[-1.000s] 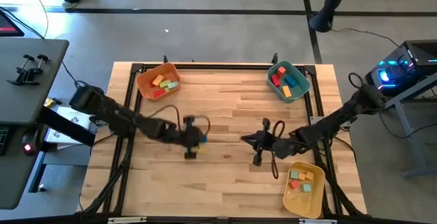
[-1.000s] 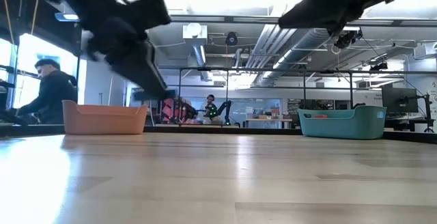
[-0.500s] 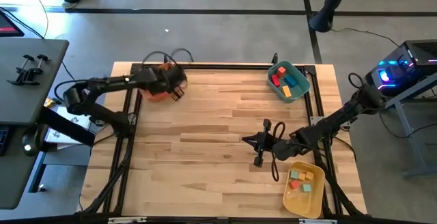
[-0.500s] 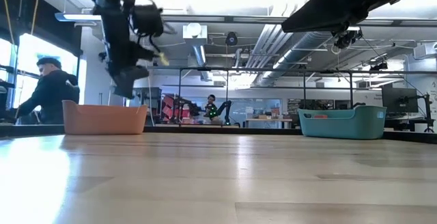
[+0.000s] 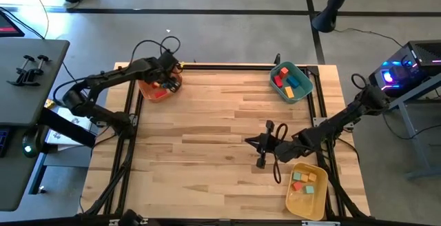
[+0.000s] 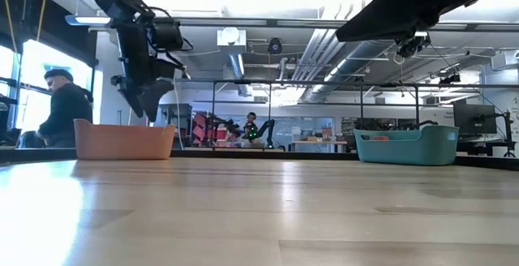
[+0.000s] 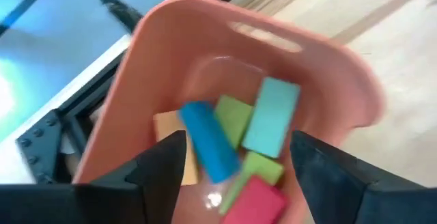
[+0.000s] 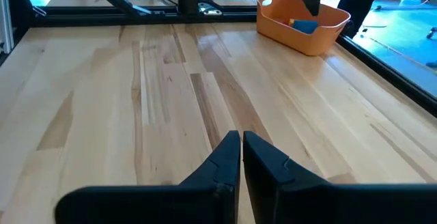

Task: Sort blocks by size
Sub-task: Return to Home Position

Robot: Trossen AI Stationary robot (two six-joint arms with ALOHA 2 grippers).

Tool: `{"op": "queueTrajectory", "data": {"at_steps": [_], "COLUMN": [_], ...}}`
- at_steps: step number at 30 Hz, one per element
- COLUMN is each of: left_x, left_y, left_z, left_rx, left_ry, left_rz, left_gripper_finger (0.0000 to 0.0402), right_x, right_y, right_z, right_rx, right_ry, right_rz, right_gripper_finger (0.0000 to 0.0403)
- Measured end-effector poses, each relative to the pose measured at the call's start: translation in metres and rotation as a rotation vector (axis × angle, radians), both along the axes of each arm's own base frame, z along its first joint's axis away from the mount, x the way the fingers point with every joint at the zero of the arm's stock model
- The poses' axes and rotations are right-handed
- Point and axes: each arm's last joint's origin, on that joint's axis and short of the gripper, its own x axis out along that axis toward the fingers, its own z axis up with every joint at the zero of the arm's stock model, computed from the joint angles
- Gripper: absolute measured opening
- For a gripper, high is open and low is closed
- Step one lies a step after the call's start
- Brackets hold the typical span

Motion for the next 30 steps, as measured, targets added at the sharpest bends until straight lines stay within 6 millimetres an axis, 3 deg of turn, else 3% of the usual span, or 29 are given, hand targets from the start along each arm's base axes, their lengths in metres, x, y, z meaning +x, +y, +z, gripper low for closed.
{"op": "queueTrajectory", "data": {"at_steps": [6, 9, 13, 17, 22, 26, 30], "left_x": [0.012, 0.021, 0.027, 0.024, 0.018, 0.006, -0.016], "left_y": [-0.024, -0.049, -0.086, -0.115, -0.137, -0.143, -0.140], "left_z": [0.007, 0.010, 0.007, 0.004, 0.010, 0.011, 0.003], "left_rx": [0.006, 0.056, 0.166, 0.255, 0.396, 0.514, 0.554], "left_ry": [-0.205, -0.397, -0.645, -0.863, -1.112, -1.276, -1.278], "left_rz": [-0.135, -0.242, -0.425, -0.565, -0.813, -0.890, -0.866], "left_gripper_finger": [0.0240, 0.0232, 0.0224, 0.0223, 0.0223, 0.0223, 0.0223], "right_x": [-0.012, -0.021, -0.028, -0.025, -0.020, -0.029, -0.051], "right_y": [0.013, 0.018, 0.012, -0.012, -0.054, -0.090, -0.108], "right_z": [0.001, 0.004, 0.006, 0.000, -0.008, -0.004, 0.004], "right_rx": [-0.087, -0.112, -0.025, 0.099, 0.134, 0.104, 0.077], "right_ry": [-0.024, -0.038, 0.029, 0.039, -0.133, -0.275, -0.341], "right_rz": [-0.068, -0.107, -0.009, 0.090, 0.244, 0.162, 0.101], "right_gripper_finger": [0.0013, 0.0013, 0.0013, 0.0013, 0.0013, 0.0013, 0.0013]}}
